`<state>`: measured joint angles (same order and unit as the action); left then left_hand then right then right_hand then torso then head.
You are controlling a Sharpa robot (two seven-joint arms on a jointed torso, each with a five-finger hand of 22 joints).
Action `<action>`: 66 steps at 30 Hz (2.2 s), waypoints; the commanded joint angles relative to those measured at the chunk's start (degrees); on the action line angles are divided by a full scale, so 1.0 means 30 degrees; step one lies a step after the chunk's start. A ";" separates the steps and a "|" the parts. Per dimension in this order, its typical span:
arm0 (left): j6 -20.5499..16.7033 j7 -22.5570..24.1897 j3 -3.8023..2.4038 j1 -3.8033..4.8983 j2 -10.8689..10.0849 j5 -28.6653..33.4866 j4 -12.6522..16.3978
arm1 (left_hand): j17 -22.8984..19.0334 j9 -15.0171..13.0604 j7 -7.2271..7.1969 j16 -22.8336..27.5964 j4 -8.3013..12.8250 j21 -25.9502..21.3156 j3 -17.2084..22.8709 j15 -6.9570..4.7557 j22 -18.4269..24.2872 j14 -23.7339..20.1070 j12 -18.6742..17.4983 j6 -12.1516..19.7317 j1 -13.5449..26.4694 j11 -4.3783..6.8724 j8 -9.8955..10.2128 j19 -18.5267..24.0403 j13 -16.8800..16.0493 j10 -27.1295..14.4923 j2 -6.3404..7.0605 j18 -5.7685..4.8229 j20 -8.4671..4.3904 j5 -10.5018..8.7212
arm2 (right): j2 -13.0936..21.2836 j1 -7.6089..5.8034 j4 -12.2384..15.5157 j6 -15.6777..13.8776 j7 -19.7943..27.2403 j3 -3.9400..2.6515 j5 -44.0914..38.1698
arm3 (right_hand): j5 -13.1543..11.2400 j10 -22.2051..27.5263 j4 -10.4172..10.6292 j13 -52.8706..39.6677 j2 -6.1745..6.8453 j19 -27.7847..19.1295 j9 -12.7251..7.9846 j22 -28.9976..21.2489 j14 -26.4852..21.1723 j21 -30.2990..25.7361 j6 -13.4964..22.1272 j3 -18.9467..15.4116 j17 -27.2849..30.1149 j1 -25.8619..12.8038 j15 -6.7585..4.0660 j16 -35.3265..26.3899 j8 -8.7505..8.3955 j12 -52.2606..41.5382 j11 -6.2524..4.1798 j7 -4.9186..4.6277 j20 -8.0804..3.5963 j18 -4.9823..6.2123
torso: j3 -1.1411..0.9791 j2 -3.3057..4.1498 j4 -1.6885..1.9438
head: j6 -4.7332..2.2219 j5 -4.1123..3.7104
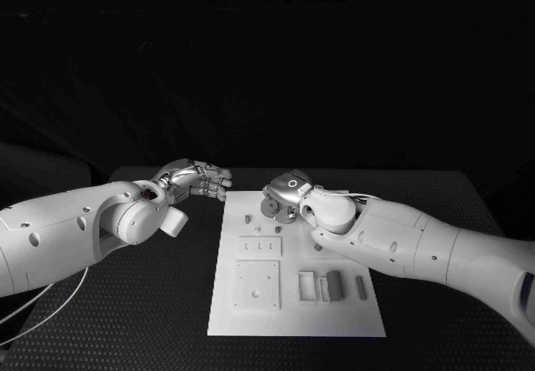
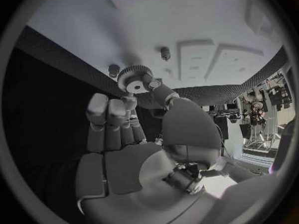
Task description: Assemble the parts on the task board
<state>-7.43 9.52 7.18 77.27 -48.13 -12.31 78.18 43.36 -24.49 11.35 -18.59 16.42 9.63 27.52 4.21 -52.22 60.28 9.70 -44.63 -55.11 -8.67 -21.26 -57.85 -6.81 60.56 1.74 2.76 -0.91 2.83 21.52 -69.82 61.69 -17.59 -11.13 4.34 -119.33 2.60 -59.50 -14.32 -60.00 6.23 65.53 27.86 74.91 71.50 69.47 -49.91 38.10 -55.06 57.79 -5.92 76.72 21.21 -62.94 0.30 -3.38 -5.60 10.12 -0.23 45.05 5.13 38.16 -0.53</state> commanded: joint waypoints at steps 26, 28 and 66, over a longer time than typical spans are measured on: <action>0.0105 0.0168 -0.0016 0.0023 0.0083 -0.0036 -0.0028 | 0.0053 0.0016 0.0020 0.0147 -0.0027 -0.0120 -0.0070 0.0099 -0.0035 0.0083 -0.0101 0.0034 0.0077 -0.0044 0.0118 -0.0036 -0.0026 0.0109 0.0064 0.0196 -0.0088 0.0007 | -0.0286 0.0173 -0.0786 0.0288 0.0199 0.0029 -0.0226 | 0.0060 -0.0105 0.0109 0.0067 0.0109 0.0062 0.0214 0.0163 0.0136 -0.0001 -0.1213 0.0019 0.0035 0.0183 -0.0005 -0.0139 0.0029 -0.0045 -0.0041 -0.1060 -0.0156 0.1628 | -0.0013 -0.0006 -0.0001 | 0.0099 0.0005; 0.0110 0.0170 -0.0016 0.0023 0.0105 -0.0036 -0.0032 | 0.0056 0.0016 0.0020 0.0150 -0.0026 -0.0121 -0.0070 0.0099 -0.0036 0.0084 -0.0103 0.0034 0.0077 -0.0044 0.0119 -0.0036 -0.0026 0.0109 0.0065 0.0196 -0.0088 0.0007 | -0.0305 0.0189 -0.0795 0.0271 0.0219 0.0033 -0.0185 | 0.0060 -0.0106 0.0112 0.0070 0.0106 0.0063 0.0214 0.0162 0.0137 -0.0003 -0.1212 0.0021 0.0036 0.0184 -0.0005 -0.0141 0.0027 -0.0045 -0.0041 -0.1060 -0.0156 0.1628 | -0.0011 -0.0006 -0.0005 | 0.0098 0.0007; 0.0092 0.0151 -0.0018 0.0026 0.0184 -0.0037 -0.0048 | 0.0095 0.0013 0.0017 0.0190 -0.0022 -0.0145 -0.0068 0.0099 -0.0046 0.0096 -0.0133 0.0028 0.0075 -0.0040 0.0115 -0.0043 -0.0037 0.0131 0.0065 0.0197 -0.0089 0.0007 | -0.0823 0.0248 -0.1699 0.0798 0.0748 0.0088 0.0875 | 0.0059 0.0069 0.0193 0.0284 0.0306 0.0026 0.0046 0.0104 0.0059 -0.0178 -0.0570 0.0015 0.0071 0.0171 0.0161 -0.0304 -0.0458 0.0080 0.0150 -0.1269 -0.0163 0.1628 | 0.0003 -0.0010 -0.0002 | 0.0242 0.0022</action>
<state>-7.42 9.49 7.18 77.28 -47.71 -12.31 77.95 43.55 -24.49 11.35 -18.37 16.42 9.40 27.52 4.21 -52.30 60.28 9.70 -44.63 -55.11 -8.67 -21.26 -57.85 -6.83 60.56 1.73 2.17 -0.91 2.83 19.13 -69.21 56.68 -17.08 -9.85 4.51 -117.56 2.66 -59.37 -14.00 -59.19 6.88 65.61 28.14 74.90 71.63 69.13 -49.10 38.09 -54.90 58.33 -5.62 75.99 19.94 -62.94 0.43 -4.47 -5.71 10.12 -0.22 45.04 5.16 38.87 -0.48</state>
